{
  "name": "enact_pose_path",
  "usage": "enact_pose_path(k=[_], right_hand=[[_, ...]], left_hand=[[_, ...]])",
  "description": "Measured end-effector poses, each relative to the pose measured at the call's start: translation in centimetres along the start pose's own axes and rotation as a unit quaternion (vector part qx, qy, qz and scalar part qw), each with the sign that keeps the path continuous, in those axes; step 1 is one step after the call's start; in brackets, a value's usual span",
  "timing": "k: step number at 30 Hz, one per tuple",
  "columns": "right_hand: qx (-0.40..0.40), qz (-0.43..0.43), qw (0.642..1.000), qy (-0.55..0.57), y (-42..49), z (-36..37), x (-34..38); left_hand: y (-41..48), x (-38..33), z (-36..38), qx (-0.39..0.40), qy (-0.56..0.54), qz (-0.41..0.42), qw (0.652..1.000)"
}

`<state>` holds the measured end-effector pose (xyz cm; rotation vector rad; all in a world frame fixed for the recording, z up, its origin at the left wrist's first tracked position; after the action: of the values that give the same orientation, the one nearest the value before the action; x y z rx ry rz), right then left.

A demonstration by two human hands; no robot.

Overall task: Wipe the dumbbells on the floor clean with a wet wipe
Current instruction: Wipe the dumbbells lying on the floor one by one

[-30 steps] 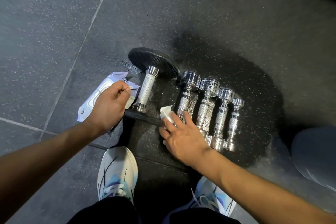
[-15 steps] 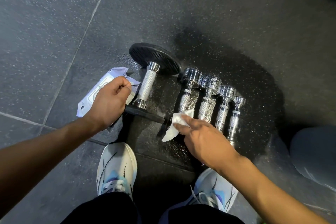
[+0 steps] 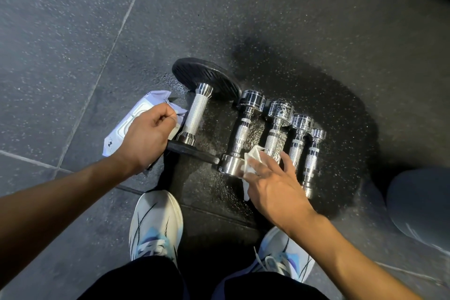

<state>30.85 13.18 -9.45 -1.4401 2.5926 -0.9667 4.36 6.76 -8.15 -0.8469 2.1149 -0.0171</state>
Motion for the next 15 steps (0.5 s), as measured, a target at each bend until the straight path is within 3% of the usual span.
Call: enact_pose_path(k=[4, 10, 15], right_hand=[[0.067, -0.010, 0.997, -0.041, 0.7, 0.1, 0.5], [0.030, -0.009, 0.999, 0.015, 1.7, 0.7, 0.0], [-0.118, -0.036, 0.978, 0.166, 1.5, -2.2, 0.2]], left_hand=[[0.0, 0.1, 0.0, 0.001, 0.001, 0.001, 1.000], [0.1, 0.3, -0.2, -0.004, -0.001, -0.001, 1.000], [0.2, 0.0, -0.3, -0.010, -0.006, 0.007, 1.000]])
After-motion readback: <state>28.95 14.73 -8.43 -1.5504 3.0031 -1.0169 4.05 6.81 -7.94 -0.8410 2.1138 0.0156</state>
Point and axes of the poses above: each hand's wrist, its own y-axis towards the middle knuckle, its own z-axis out of the palm, x = y × z, the point moved 10 cm from there along y, towards the middle knuckle, and after that the axes turned 9 degrees about y, right-handed, at the moved point
